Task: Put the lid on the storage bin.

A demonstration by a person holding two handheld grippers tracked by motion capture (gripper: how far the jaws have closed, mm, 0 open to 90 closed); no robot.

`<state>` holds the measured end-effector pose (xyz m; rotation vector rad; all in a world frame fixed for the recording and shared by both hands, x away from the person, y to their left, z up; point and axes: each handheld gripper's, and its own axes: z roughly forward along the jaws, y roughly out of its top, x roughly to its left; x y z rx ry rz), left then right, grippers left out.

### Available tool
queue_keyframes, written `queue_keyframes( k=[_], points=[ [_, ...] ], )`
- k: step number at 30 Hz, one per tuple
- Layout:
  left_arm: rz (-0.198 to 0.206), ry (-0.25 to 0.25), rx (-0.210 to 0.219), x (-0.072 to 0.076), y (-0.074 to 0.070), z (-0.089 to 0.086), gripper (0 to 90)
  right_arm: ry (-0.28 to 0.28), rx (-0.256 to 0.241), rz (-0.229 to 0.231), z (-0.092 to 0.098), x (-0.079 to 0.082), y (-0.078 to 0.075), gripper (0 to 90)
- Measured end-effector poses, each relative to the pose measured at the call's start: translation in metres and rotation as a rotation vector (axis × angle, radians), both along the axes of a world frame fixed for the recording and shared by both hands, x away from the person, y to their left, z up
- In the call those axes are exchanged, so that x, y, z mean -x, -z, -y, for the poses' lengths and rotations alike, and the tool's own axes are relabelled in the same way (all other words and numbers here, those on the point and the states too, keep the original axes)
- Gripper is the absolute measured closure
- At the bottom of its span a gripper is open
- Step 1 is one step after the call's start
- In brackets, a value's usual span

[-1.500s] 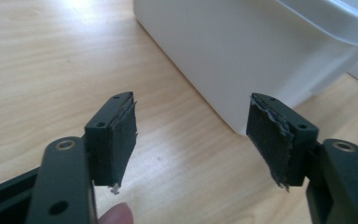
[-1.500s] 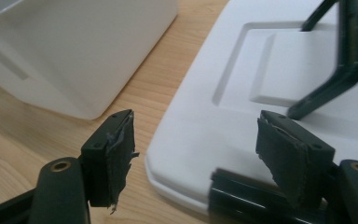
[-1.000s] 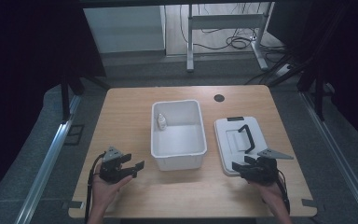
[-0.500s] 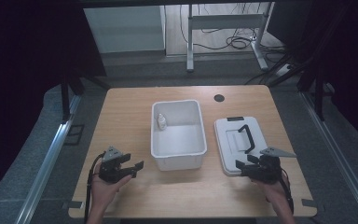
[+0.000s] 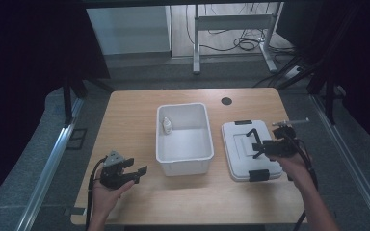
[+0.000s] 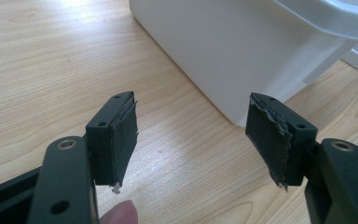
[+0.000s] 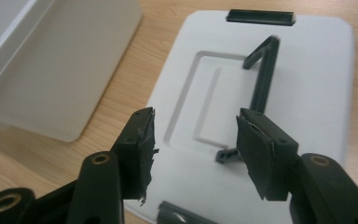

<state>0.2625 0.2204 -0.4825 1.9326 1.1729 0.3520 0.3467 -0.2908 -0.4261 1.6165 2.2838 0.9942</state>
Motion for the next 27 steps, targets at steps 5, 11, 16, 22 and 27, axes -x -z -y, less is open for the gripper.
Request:
queue_keyframes(
  k=[5, 11, 16, 22, 27],
  points=[
    [0.003, 0.001, -0.005, 0.001, -0.001, -0.001, 34.0, -0.004, 0.083, -0.059, -0.004, -0.024, -0.013, 49.1],
    [0.005, 0.001, -0.006, 0.001, -0.002, -0.002, 34.0, 0.013, 0.098, -0.112, -0.003, -0.045, -0.014, 49.2],
    [0.000, -0.001, -0.005, 0.001, -0.001, -0.003, 34.0, 0.021, 0.095, -0.135, -0.002, -0.054, -0.010, 49.3],
    [-0.007, 0.003, -0.010, 0.000, 0.000, -0.002, 33.9, 0.032, 0.124, -0.180, -0.002, -0.065, -0.004, 49.3],
    [-0.006, 0.002, -0.009, 0.000, 0.000, -0.002, 33.8, 0.038, 0.136, -0.232, -0.001, -0.074, 0.006, 51.0]
  ],
)
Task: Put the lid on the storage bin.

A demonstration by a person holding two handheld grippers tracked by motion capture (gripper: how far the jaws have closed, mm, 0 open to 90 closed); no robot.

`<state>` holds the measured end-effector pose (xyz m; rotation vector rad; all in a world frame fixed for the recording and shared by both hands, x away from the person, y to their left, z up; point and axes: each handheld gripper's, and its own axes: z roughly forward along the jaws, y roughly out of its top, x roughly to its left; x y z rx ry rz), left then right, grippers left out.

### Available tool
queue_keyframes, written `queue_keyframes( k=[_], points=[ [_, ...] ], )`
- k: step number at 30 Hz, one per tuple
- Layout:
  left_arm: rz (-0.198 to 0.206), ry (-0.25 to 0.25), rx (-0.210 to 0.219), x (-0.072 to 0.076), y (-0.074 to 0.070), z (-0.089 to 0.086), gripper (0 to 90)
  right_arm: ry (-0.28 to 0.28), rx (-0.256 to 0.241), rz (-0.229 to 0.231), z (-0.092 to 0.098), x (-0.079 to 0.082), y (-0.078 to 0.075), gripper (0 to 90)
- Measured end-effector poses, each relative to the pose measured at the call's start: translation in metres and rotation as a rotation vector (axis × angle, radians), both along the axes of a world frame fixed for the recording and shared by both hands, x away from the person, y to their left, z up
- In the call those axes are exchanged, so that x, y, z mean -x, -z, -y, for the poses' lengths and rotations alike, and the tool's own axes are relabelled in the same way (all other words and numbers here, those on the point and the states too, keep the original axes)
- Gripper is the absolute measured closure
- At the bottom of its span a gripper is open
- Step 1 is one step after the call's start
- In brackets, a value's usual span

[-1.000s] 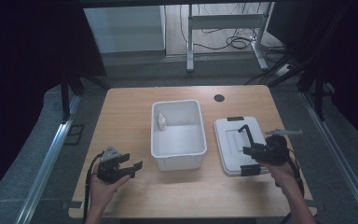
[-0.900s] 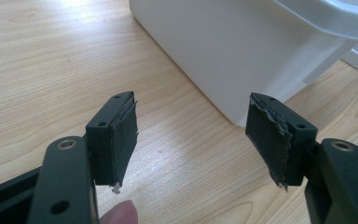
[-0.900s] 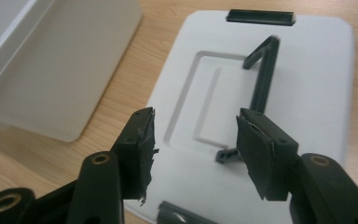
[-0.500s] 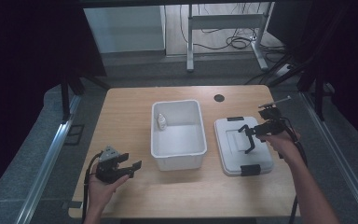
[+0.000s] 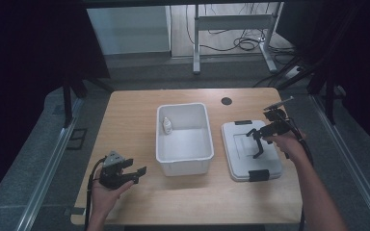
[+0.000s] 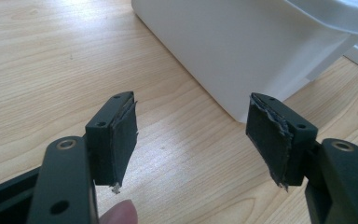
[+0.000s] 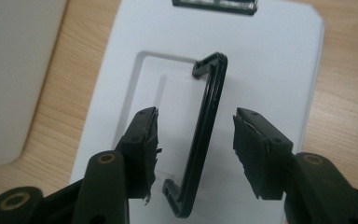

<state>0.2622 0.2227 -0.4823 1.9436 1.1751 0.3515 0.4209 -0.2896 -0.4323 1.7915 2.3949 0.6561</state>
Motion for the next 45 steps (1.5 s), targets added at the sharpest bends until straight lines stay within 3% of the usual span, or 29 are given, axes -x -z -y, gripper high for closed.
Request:
queue_keyframes(
  k=[3, 11, 23, 26, 27, 37, 43, 45],
  points=[
    [0.000, -0.002, 0.000, 0.000, 0.000, 0.000, 33.8, -0.002, -0.001, -0.043, 0.000, -0.007, 0.009, 54.5],
    [-0.003, 0.000, -0.003, -0.001, 0.001, 0.000, 33.8, 0.010, -0.002, -0.094, 0.003, -0.015, 0.019, 62.2],
    [-0.010, -0.001, -0.008, -0.001, 0.002, 0.001, 33.6, 0.041, -0.061, -0.171, 0.008, -0.021, 0.027, 78.4],
    [-0.009, 0.001, -0.011, -0.001, 0.002, 0.001, 33.5, 0.038, -0.066, -0.167, 0.009, -0.021, 0.026, 81.9],
    [-0.009, 0.000, -0.012, -0.001, 0.002, 0.001, 33.5, 0.049, -0.090, -0.162, 0.009, -0.022, 0.025, 83.6],
    [-0.010, -0.005, -0.011, -0.001, 0.002, 0.000, 33.5, 0.090, -0.083, -0.151, 0.016, -0.019, 0.016, 85.4],
    [-0.011, 0.000, -0.014, -0.002, 0.002, 0.001, 33.5, 0.077, -0.064, -0.124, 0.013, -0.019, -0.006, 85.4],
    [-0.008, 0.000, -0.013, -0.001, 0.002, 0.001, 33.5, 0.068, -0.062, -0.102, 0.006, -0.018, -0.022, 85.4]
  ],
)
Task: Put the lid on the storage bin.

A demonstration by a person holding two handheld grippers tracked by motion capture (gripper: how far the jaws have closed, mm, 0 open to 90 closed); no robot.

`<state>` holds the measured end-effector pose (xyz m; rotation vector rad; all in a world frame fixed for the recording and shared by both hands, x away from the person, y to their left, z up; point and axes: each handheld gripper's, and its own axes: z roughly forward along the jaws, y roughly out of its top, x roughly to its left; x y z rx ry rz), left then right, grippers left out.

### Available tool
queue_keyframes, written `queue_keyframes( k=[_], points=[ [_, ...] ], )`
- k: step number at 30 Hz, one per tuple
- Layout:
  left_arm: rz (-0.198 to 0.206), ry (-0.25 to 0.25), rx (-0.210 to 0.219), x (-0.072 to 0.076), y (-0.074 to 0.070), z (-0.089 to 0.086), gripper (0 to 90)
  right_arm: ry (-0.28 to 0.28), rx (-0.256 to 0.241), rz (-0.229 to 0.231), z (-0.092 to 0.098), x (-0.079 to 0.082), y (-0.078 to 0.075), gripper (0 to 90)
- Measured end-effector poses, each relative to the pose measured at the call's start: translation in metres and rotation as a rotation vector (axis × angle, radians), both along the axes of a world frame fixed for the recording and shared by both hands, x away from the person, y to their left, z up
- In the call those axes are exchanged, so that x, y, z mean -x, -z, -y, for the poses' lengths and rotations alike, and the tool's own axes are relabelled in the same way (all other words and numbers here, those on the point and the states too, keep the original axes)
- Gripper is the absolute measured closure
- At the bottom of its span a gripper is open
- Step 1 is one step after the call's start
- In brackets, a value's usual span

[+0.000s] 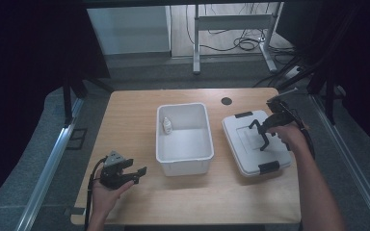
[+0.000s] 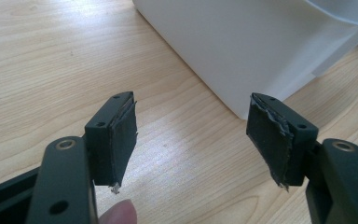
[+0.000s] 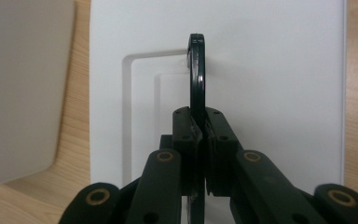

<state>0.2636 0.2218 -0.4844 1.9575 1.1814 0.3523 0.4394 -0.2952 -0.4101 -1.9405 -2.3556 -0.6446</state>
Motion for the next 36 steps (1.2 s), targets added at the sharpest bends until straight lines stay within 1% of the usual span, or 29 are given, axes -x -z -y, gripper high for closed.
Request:
queue_keyframes(
  k=[1, 2, 5, 6, 7, 8, 12, 13, 14, 16, 21, 25, 26, 30, 32, 36],
  points=[
    [-0.001, -0.003, 0.002, 0.000, 0.000, 0.000, 33.5, 0.000, 0.000, 0.000, 0.000, 0.000, 0.000, 85.4],
    [0.000, -0.003, 0.003, 0.000, -0.001, 0.000, 33.5, 0.000, 0.001, 0.004, -0.002, 0.000, -0.004, 85.4],
    [0.006, -0.001, 0.006, 0.001, -0.002, -0.002, 33.5, -0.007, 0.003, 0.022, -0.011, -0.001, -0.019, 85.4],
    [0.007, -0.003, 0.007, 0.001, -0.002, -0.002, 33.5, -0.011, 0.006, 0.033, -0.017, -0.001, -0.030, 85.4],
    [0.007, -0.003, 0.009, 0.001, -0.002, -0.003, 33.5, -0.011, 0.006, 0.033, -0.017, -0.001, -0.030, 85.4],
    [0.007, -0.003, 0.010, 0.001, -0.002, -0.003, 33.5, -0.010, 0.004, 0.037, -0.019, -0.001, -0.034, 85.4],
    [0.016, -0.003, 0.021, 0.003, -0.005, -0.004, 33.4, -0.019, 0.002, 0.055, -0.030, 0.002, -0.052, 85.4],
    [0.020, -0.004, 0.024, 0.004, -0.006, -0.005, 33.4, -0.015, 0.007, 0.066, -0.034, 0.004, -0.061, 85.4],
    [0.024, -0.004, 0.026, 0.004, -0.007, -0.005, 33.4, -0.015, 0.007, 0.066, -0.034, 0.004, -0.061, 85.4],
    [0.029, -0.004, 0.030, 0.005, -0.009, -0.006, 33.4, -0.007, 0.012, 0.078, -0.037, 0.006, -0.072, 85.4],
    [0.037, -0.002, 0.037, 0.007, -0.010, -0.007, 33.4, -0.011, 0.014, 0.101, -0.044, 0.012, -0.094, 85.4],
    [0.029, -0.002, 0.032, 0.006, -0.009, -0.006, 33.4, -0.015, 0.016, 0.115, -0.051, 0.013, -0.110, 85.4],
    [0.029, 0.000, 0.030, 0.006, -0.009, -0.006, 33.4, -0.014, 0.011, 0.116, -0.053, 0.013, -0.113, 85.4],
    [0.023, 0.003, 0.027, 0.005, -0.008, -0.004, 33.4, -0.019, 0.021, 0.118, -0.062, 0.011, -0.123, 85.4],
    [0.023, 0.003, 0.028, 0.005, -0.007, -0.004, 33.4, -0.016, 0.011, 0.117, -0.069, 0.010, -0.126, 85.4],
    [0.023, 0.002, 0.032, 0.006, -0.008, -0.005, 33.4, -0.022, 0.012, 0.117, -0.076, 0.009, -0.127, 85.4]
  ],
)
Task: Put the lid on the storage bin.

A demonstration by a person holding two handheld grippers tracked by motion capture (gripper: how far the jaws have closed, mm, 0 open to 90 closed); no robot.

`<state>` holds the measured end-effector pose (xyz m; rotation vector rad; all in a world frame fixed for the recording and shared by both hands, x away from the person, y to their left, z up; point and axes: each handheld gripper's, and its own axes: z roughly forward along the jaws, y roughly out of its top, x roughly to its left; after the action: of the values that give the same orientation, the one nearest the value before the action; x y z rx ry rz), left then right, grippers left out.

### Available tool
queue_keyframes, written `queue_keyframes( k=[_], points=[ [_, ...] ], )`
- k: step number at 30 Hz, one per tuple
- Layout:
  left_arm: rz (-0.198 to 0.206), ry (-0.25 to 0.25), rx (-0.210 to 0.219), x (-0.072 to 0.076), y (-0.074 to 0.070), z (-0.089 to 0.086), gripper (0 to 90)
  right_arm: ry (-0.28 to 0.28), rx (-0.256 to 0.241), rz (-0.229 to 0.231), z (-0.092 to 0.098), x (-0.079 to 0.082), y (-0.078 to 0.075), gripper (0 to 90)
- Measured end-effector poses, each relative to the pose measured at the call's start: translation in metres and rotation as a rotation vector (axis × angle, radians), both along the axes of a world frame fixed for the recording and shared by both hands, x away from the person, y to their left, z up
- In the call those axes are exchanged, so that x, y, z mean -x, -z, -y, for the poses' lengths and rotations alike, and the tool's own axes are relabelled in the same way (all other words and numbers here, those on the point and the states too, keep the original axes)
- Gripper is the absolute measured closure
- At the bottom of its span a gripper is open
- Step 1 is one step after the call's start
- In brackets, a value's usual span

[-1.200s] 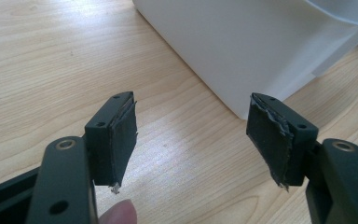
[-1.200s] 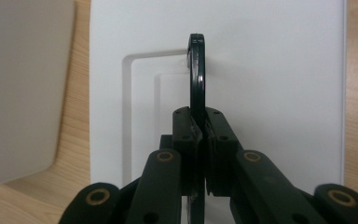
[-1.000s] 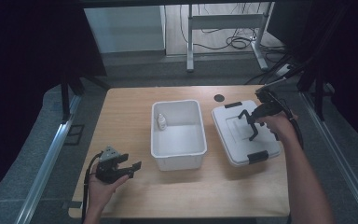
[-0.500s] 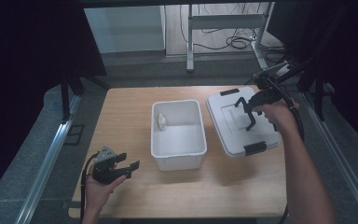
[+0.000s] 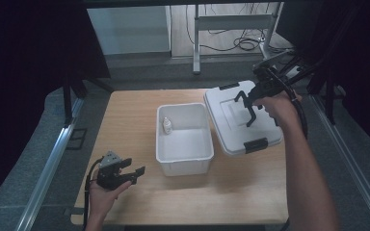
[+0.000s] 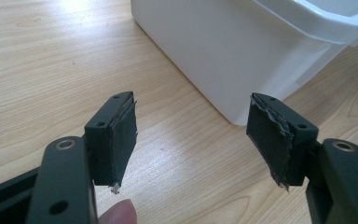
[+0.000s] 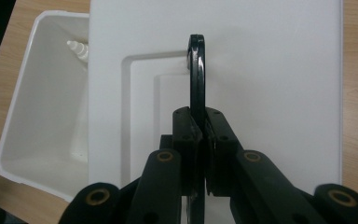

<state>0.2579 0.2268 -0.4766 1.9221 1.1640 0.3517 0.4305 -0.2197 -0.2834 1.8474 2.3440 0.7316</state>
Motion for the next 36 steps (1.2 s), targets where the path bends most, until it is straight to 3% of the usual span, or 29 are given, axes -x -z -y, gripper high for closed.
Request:
queue_keyframes(
  k=[27, 36],
  points=[
    [-0.005, 0.003, 0.002, -0.001, 0.002, 0.000, 33.4, -0.038, -0.005, -0.010, -0.052, -0.006, 0.004, 85.4],
    [-0.003, -0.003, -0.002, -0.001, 0.002, -0.002, 33.4, -0.044, -0.005, -0.018, -0.080, -0.007, 0.008, 85.4]
  ],
)
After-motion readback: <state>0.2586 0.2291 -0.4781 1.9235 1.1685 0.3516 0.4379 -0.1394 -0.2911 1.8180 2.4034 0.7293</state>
